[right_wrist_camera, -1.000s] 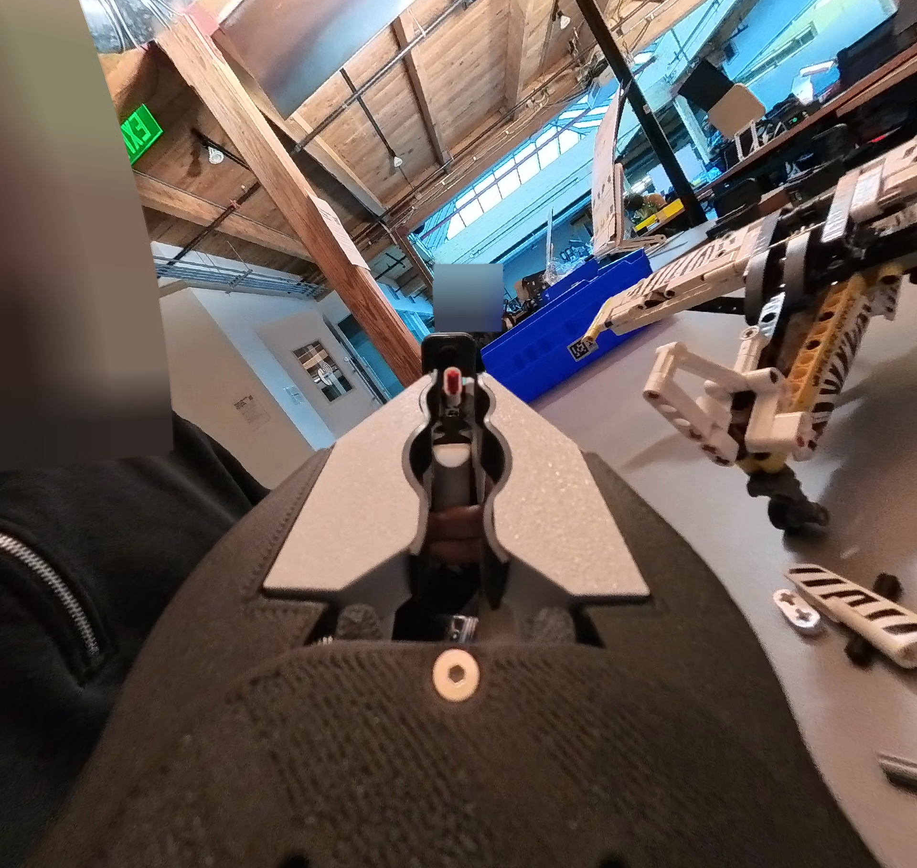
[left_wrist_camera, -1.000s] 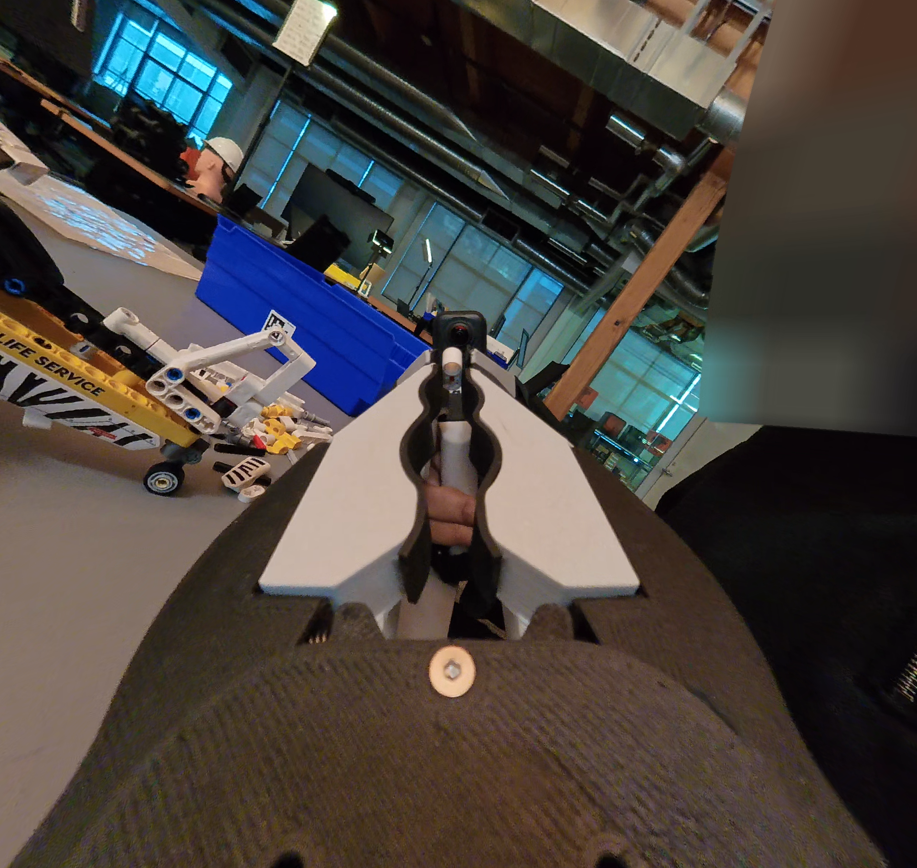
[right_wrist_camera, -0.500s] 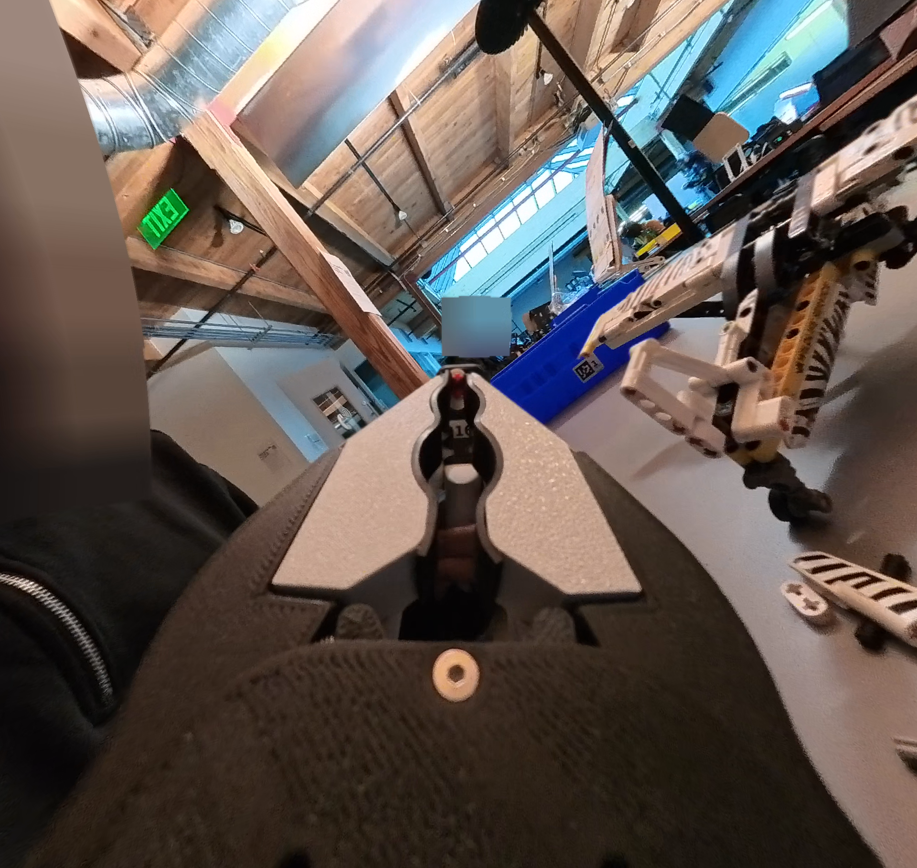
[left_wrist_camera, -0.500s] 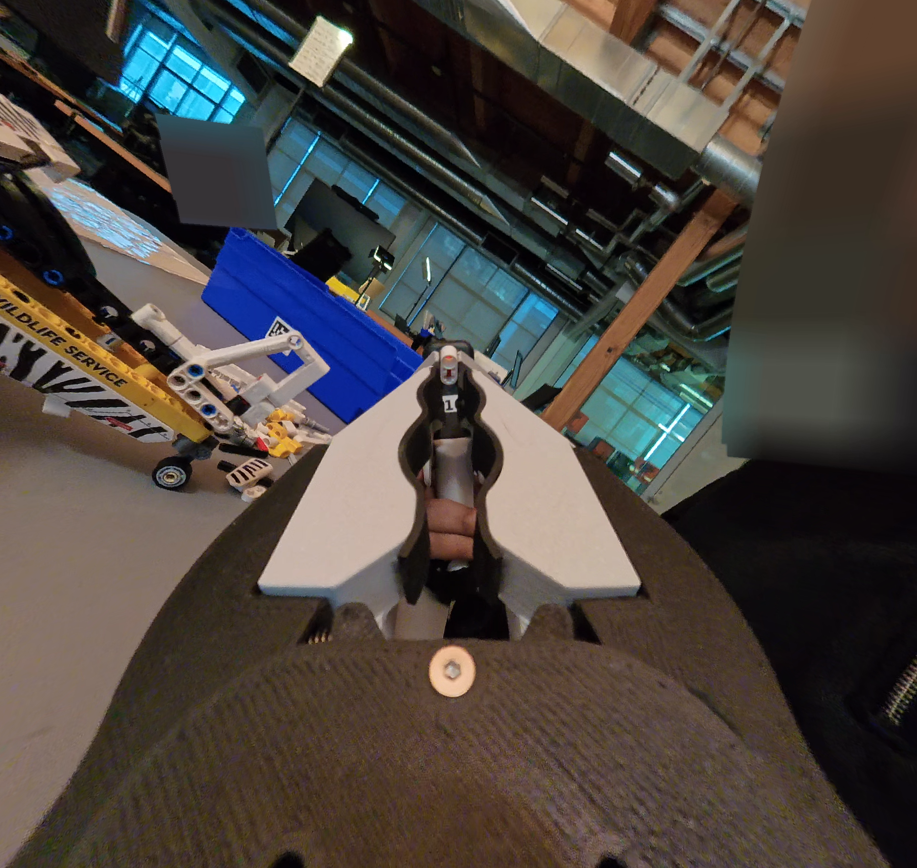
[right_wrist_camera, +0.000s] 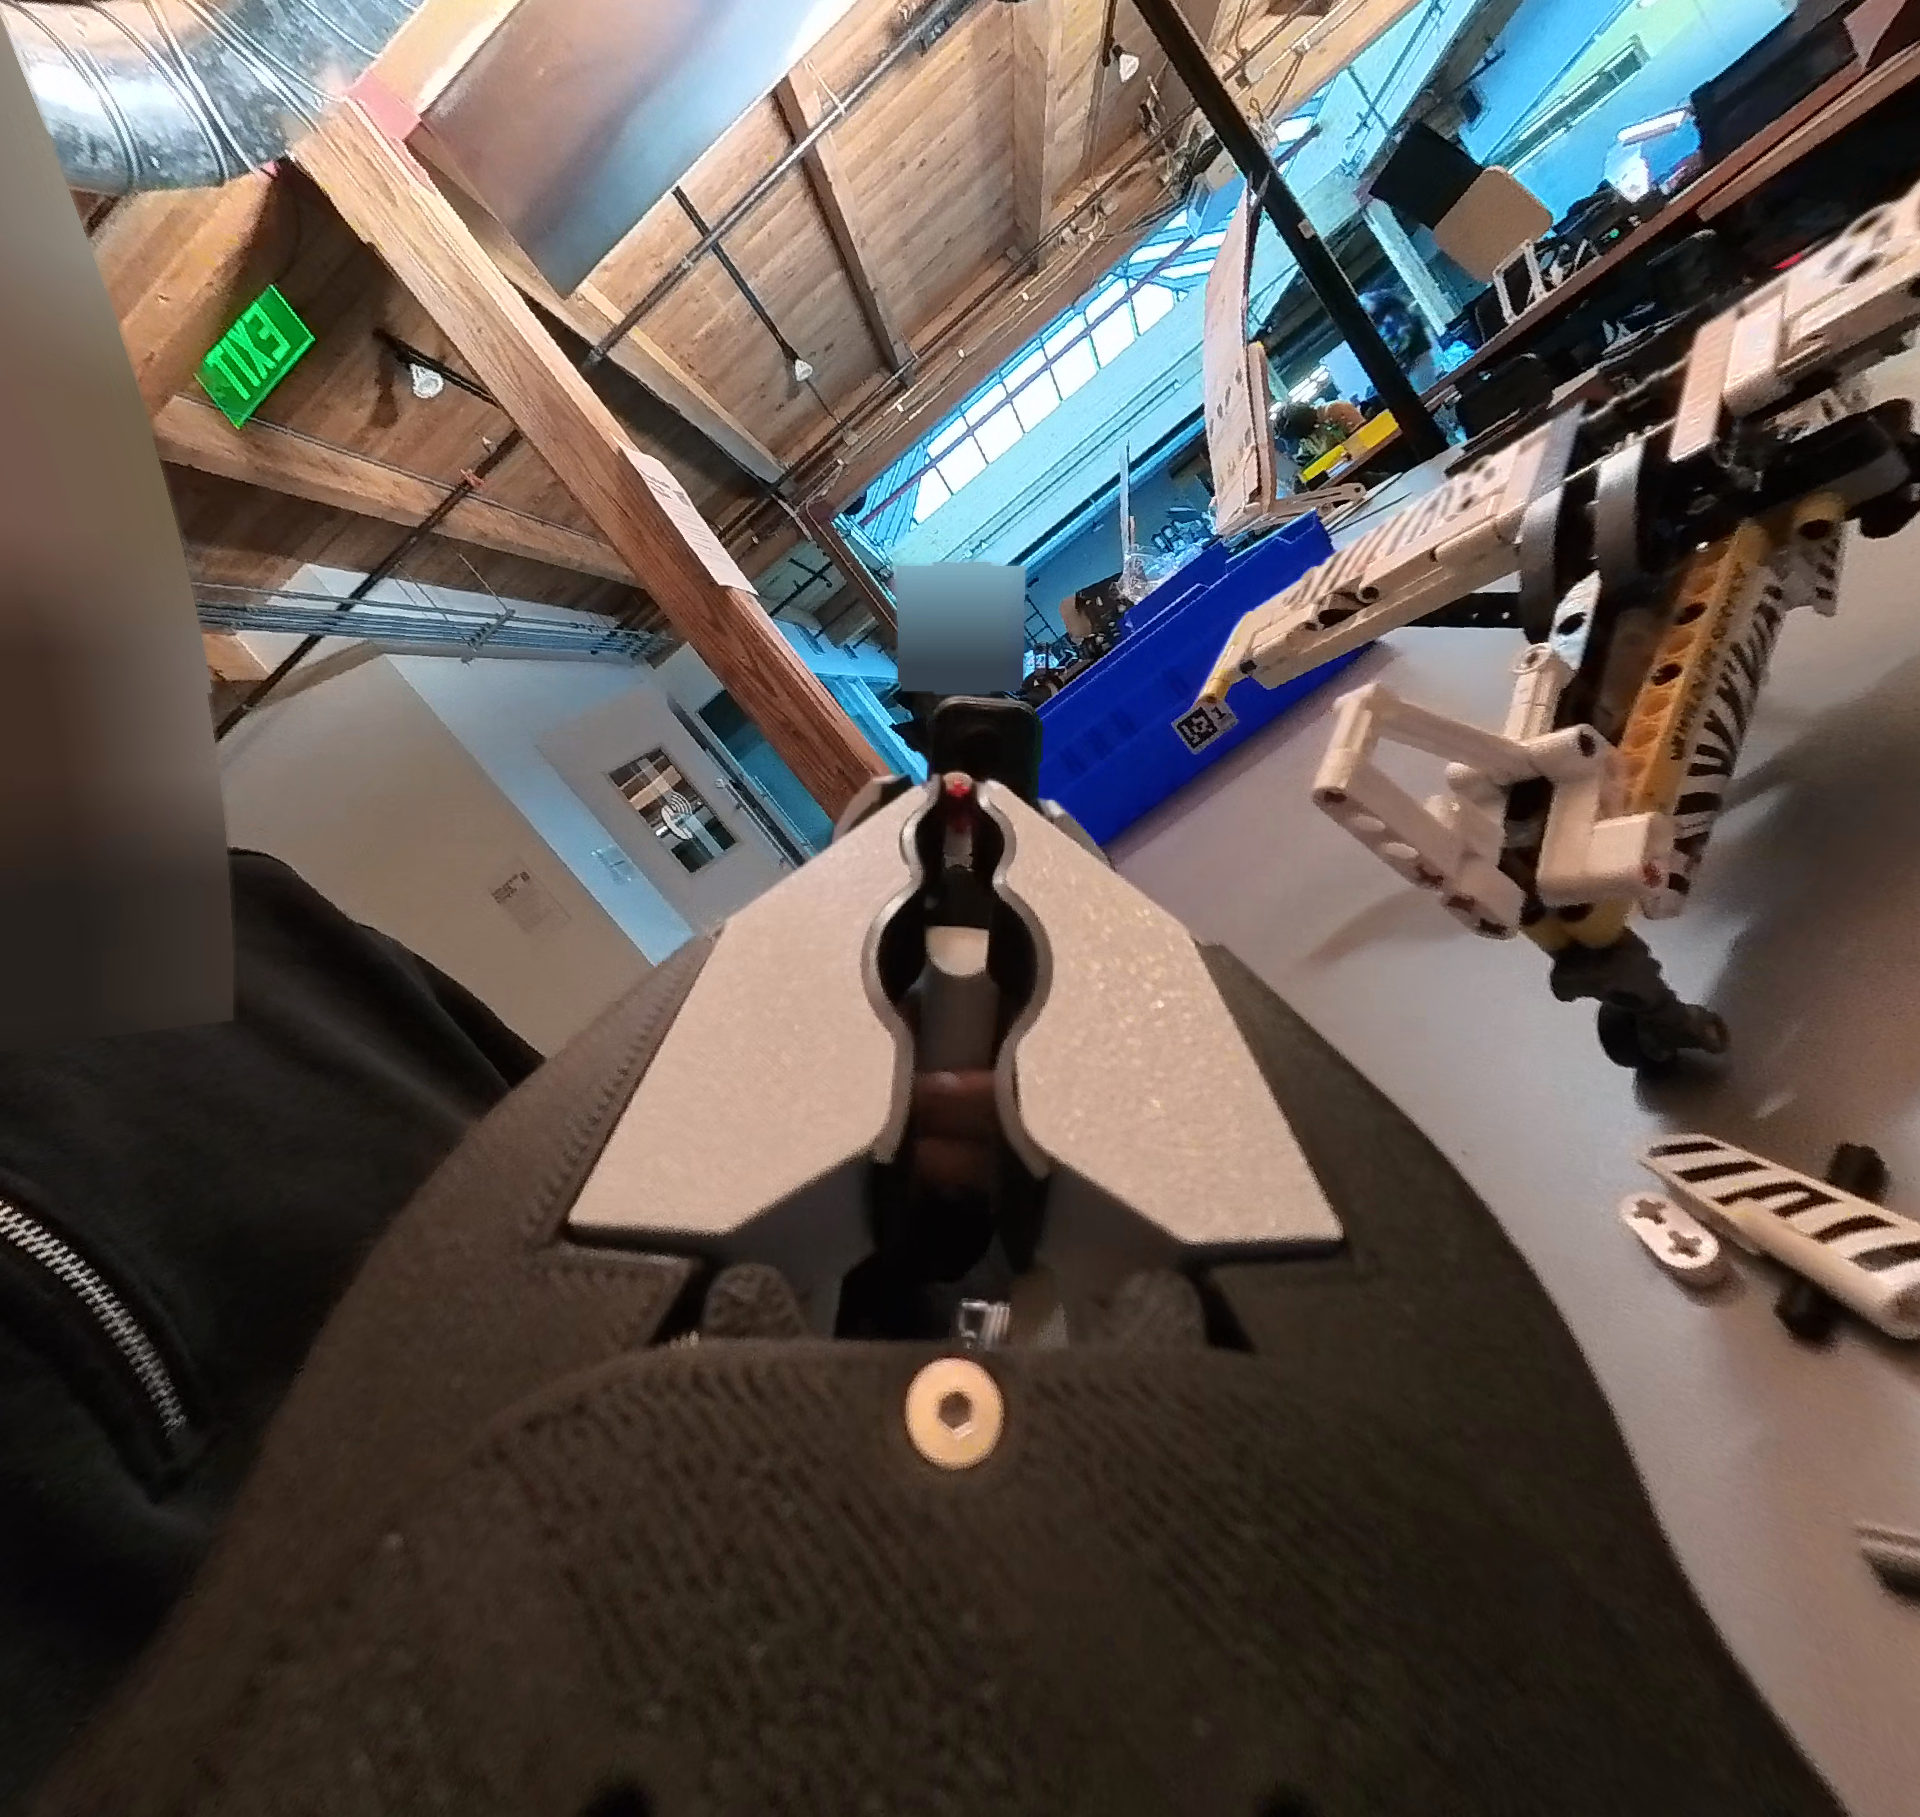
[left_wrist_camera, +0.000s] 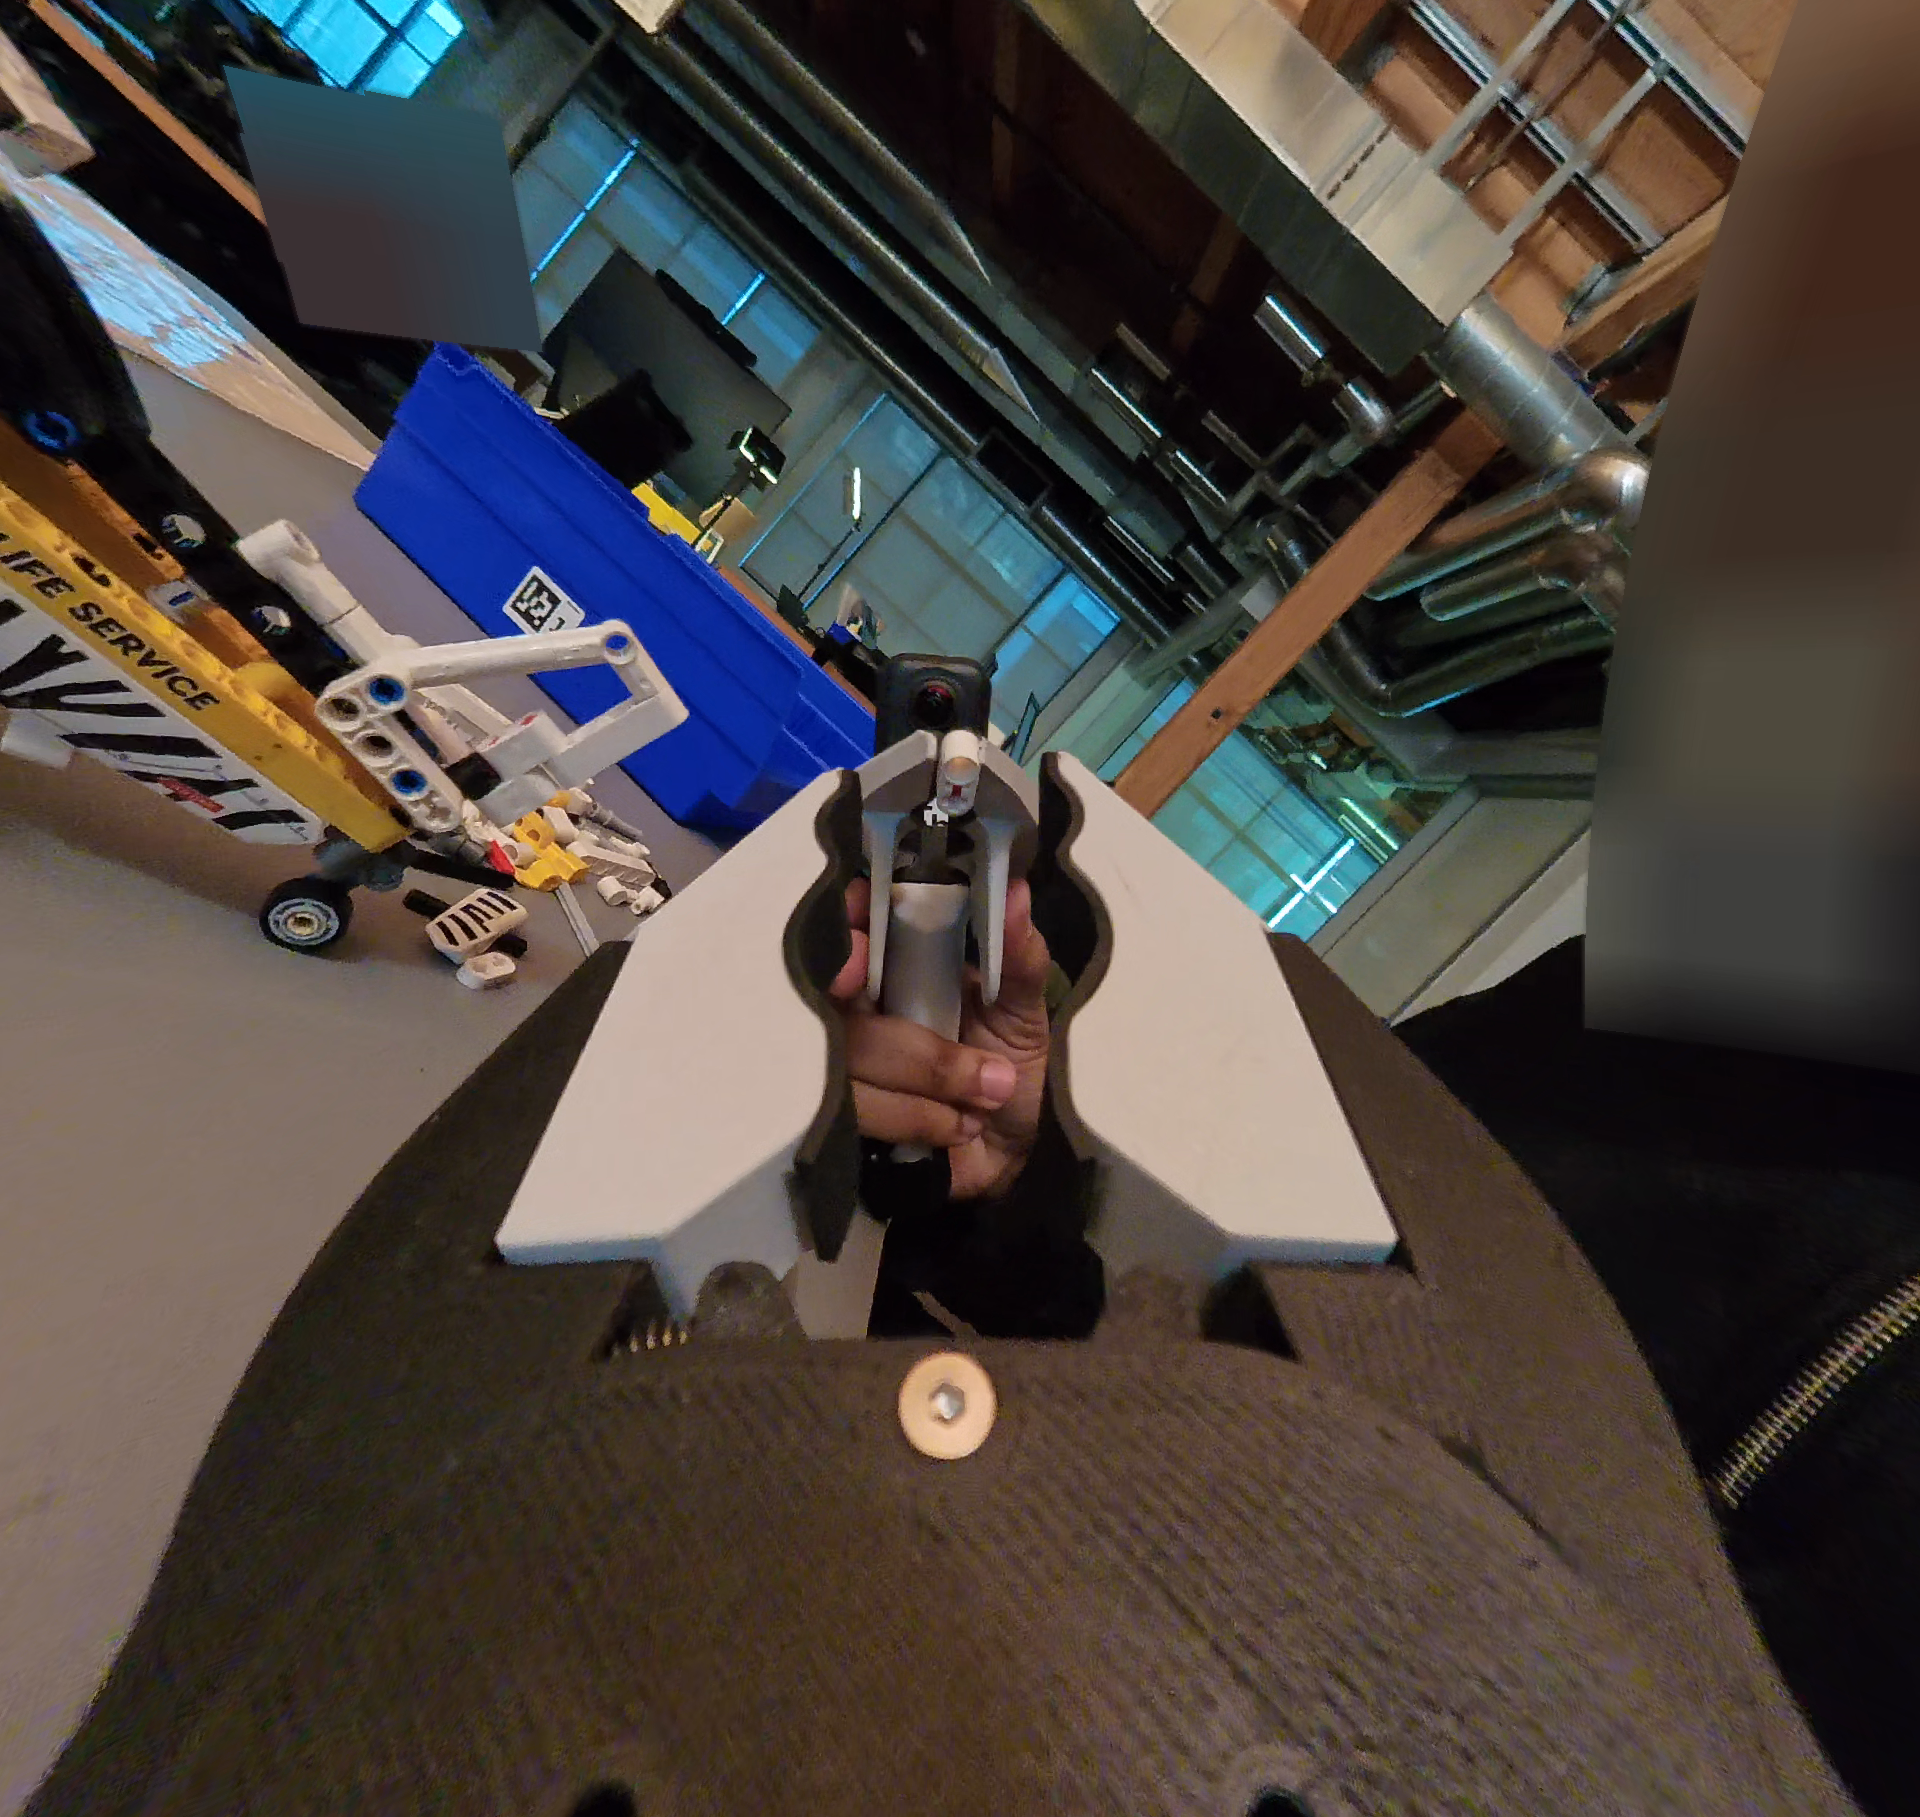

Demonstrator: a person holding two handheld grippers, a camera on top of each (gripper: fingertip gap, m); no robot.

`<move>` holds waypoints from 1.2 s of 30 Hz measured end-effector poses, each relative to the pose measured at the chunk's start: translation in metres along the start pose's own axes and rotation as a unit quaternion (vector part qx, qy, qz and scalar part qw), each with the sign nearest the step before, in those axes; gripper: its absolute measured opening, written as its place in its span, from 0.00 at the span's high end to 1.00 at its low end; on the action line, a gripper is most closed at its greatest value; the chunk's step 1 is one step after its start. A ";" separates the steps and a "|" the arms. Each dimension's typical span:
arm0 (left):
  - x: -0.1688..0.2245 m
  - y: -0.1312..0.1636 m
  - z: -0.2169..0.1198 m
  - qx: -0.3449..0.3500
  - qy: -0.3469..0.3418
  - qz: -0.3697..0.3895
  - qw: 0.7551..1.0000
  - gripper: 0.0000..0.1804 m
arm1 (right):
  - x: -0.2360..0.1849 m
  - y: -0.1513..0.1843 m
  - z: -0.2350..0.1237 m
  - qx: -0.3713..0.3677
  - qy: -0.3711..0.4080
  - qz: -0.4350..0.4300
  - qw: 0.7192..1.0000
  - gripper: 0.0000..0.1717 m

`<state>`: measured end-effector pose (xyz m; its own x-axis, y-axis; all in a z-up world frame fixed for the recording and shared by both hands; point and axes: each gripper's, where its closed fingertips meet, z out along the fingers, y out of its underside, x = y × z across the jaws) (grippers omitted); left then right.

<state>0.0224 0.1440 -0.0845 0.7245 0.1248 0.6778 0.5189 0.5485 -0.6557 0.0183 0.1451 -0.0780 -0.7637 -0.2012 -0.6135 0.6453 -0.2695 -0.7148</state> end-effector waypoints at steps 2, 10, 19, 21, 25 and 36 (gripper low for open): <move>0.000 0.000 0.000 0.000 -0.002 -0.001 1.000 0.85 | 0.000 0.001 0.001 -0.004 0.005 -0.006 1.000 0.99; -0.002 0.002 0.001 -0.004 -0.013 0.008 1.000 0.98 | 0.003 0.006 0.003 -0.022 0.031 -0.020 0.999 1.00; -0.002 0.005 0.005 -0.010 -0.040 0.051 0.998 0.97 | 0.003 -0.001 -0.002 -0.004 0.039 -0.027 0.999 0.99; -0.003 0.001 0.002 0.004 -0.042 0.037 0.998 0.97 | 0.015 -0.039 -0.031 0.107 0.064 -0.002 0.992 1.00; -0.009 -0.021 -0.015 0.058 -0.024 -0.022 0.998 0.98 | 0.023 -0.056 -0.056 0.085 0.108 -0.058 0.989 0.99; -0.013 0.001 -0.001 -0.007 -0.057 0.026 0.998 0.98 | 0.127 -0.043 -0.133 -0.176 0.505 -0.184 0.824 0.99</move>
<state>0.0138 0.1422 -0.0939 0.6954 0.2464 0.6750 0.4885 0.5268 -0.6956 -0.1038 0.2568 -0.1695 -0.6156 0.7690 -0.1722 0.4754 0.1882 -0.8594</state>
